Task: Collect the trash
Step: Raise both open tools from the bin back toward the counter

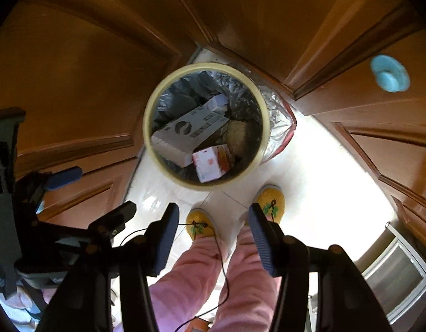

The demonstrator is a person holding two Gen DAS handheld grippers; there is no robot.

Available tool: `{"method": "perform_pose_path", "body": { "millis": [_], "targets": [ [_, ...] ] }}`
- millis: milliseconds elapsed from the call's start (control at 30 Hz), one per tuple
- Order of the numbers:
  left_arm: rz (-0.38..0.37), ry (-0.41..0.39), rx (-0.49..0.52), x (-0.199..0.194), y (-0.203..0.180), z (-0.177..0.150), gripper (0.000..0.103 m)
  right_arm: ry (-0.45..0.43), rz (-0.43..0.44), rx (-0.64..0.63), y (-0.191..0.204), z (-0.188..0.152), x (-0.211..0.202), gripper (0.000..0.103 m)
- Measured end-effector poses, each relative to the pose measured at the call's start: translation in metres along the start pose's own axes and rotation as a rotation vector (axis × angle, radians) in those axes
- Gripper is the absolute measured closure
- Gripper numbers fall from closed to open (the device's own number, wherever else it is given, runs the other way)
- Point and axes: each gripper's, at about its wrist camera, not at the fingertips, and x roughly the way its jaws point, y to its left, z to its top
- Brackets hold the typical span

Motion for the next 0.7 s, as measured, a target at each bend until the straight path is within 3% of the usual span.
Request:
{"method": "perform_pose_path", "body": {
  "millis": [400, 700],
  "targets": [
    [-0.030, -0.155, 0.054, -0.176, -0.038, -0.066, 0.003, -0.177, -0.018, -0.042, 0.031, -0.072, -0.169, 0.051],
    [-0.118, -0.366, 0.136, -0.316, -0.100, -0.099, 0.003, -0.433, -0.109, 0.011, 0.026, -0.135, -0.318, 0.051]
  ]
}}
